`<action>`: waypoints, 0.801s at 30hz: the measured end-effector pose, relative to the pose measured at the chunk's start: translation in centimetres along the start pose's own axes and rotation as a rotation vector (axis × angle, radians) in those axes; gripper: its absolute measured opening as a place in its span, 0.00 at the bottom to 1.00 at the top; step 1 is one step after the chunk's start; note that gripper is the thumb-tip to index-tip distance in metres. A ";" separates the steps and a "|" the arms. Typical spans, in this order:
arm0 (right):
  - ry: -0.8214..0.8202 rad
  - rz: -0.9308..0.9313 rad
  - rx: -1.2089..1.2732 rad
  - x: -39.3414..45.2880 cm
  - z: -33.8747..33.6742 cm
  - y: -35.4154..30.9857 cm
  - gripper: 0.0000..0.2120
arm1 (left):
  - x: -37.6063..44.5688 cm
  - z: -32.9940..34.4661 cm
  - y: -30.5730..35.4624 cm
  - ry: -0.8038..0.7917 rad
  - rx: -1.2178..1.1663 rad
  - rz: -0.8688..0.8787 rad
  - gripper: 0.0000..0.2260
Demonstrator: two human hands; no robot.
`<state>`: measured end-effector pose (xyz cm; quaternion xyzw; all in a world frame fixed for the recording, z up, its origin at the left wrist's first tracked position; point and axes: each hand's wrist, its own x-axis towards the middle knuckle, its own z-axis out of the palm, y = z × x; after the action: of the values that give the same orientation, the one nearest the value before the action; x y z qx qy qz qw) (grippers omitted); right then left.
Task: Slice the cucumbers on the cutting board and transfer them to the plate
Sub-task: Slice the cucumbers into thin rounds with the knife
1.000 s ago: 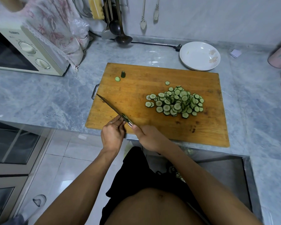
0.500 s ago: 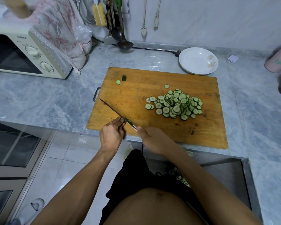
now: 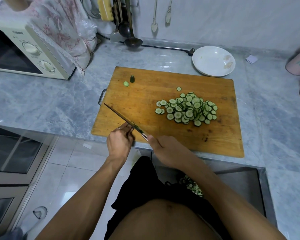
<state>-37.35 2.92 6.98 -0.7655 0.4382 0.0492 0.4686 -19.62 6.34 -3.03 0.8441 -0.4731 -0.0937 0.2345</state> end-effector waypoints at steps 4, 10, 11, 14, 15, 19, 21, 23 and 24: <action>-0.004 -0.014 0.012 -0.1 -0.6 0.1 0.25 | 0.1 0.7 0.0 0.013 -0.042 -0.020 0.12; 0.071 -0.008 -0.004 0.1 -2.3 0.6 0.25 | 1.8 1.9 2.1 0.022 -0.121 0.001 0.11; 0.086 -0.003 -0.004 0.2 -2.6 0.7 0.25 | 2.1 2.1 2.6 0.023 -0.124 0.009 0.11; 0.103 0.019 0.009 0.4 -3.4 1.1 0.26 | 2.8 2.4 3.4 0.028 -0.147 0.017 0.11; 0.102 0.026 0.012 0.5 -3.5 1.1 0.26 | 3.0 2.5 3.5 0.031 -0.156 0.012 0.11; 0.088 0.035 -0.008 0.7 -3.8 1.2 0.26 | 3.1 2.4 3.5 0.018 -0.174 0.004 0.11; 0.095 0.029 -0.014 0.9 -3.6 1.4 0.26 | 3.1 2.2 3.6 0.024 -0.179 0.002 0.10; 0.096 0.022 -0.008 0.9 -3.5 1.7 0.25 | 3.1 2.1 3.6 0.025 -0.185 -0.001 0.11; 0.093 0.020 -0.003 0.9 -3.4 1.8 0.25 | 3.1 2.1 3.6 0.020 -0.189 -0.002 0.11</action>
<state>-39.26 -0.56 7.27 -0.7633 0.4670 0.0190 0.4459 -21.49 1.47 -2.95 0.8194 -0.4591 -0.1297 0.3179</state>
